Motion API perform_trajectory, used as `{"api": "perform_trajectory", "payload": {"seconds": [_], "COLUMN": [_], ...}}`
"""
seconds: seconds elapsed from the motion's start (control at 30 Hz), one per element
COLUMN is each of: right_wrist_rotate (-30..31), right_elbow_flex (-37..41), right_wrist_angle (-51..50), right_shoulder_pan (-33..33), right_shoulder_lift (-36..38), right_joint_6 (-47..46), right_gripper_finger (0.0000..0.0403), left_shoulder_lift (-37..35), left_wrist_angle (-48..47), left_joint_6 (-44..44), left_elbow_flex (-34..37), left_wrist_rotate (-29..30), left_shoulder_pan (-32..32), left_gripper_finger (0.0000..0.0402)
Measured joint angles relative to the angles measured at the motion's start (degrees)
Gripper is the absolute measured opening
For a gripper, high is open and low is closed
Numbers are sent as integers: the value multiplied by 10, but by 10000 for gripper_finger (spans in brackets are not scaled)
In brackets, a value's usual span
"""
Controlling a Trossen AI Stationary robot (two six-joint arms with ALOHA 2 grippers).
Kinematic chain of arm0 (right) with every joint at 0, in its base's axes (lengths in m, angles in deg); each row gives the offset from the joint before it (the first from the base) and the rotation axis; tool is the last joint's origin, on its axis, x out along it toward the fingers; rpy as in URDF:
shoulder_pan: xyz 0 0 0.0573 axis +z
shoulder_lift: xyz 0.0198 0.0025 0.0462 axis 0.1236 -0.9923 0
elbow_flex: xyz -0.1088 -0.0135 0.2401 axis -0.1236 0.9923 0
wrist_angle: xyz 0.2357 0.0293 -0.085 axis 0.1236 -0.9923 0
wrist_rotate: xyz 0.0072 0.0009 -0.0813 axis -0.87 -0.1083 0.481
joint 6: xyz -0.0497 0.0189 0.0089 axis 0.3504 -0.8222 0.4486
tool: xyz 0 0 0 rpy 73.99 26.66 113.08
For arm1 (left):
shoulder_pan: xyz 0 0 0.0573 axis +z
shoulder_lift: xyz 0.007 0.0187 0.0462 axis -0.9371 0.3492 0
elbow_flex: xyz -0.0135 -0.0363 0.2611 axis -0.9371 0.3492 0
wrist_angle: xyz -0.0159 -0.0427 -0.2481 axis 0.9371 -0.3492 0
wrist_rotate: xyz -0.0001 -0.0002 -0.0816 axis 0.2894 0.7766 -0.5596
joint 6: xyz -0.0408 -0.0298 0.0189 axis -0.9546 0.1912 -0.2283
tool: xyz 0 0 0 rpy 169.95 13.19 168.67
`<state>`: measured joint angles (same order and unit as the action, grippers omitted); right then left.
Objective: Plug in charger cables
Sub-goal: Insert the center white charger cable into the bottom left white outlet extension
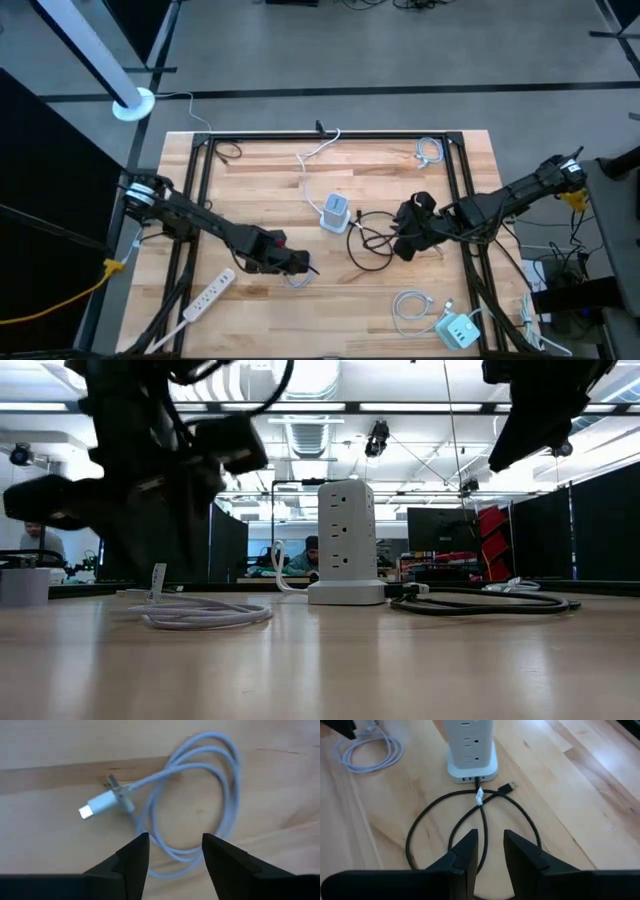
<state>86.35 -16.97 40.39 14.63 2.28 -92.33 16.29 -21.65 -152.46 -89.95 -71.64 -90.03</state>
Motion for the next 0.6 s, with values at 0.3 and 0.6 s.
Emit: {"api": "perform_trajectory", "payload": {"seconds": [0.3,0.6], "right_wrist_rotate": [31,89], "right_elbow_flex": [0,0], "right_wrist_angle": [-1,7], "right_shoulder_pan": [13,13], "right_shoulder_lift": [0,0], "right_joint_6": [-48,-25], "right_gripper_finger": [49,60], "left_shoulder_lift": [54,23], "left_wrist_angle": [-4,-31], "left_joint_6": [-7,90], "left_elbow_flex": [-2,1], "left_wrist_rotate": [-29,39], "left_shoulder_pan": [2,-3], "left_gripper_finger": [132,15]}}
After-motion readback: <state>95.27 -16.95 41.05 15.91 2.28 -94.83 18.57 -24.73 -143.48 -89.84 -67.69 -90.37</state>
